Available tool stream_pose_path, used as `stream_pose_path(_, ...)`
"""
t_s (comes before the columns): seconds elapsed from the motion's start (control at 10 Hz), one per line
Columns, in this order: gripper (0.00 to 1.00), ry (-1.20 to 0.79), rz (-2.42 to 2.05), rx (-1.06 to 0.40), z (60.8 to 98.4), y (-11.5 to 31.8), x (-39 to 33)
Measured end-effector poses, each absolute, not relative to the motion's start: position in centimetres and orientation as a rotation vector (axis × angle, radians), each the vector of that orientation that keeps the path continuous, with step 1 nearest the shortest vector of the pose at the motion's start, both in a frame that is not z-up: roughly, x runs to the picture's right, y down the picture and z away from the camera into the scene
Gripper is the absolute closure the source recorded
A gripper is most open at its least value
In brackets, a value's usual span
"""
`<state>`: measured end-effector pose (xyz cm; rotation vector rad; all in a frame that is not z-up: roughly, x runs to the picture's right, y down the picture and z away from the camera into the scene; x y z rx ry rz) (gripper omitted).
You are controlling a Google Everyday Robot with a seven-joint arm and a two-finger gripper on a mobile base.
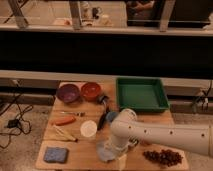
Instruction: Place towel in purple bowl
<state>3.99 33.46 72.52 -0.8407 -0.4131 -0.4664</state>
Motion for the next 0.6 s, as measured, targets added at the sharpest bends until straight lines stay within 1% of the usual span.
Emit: stream_pose_path(0.6, 0.20, -0.455, -0.476, -0.853, 73.12, 34.05, 4.06)
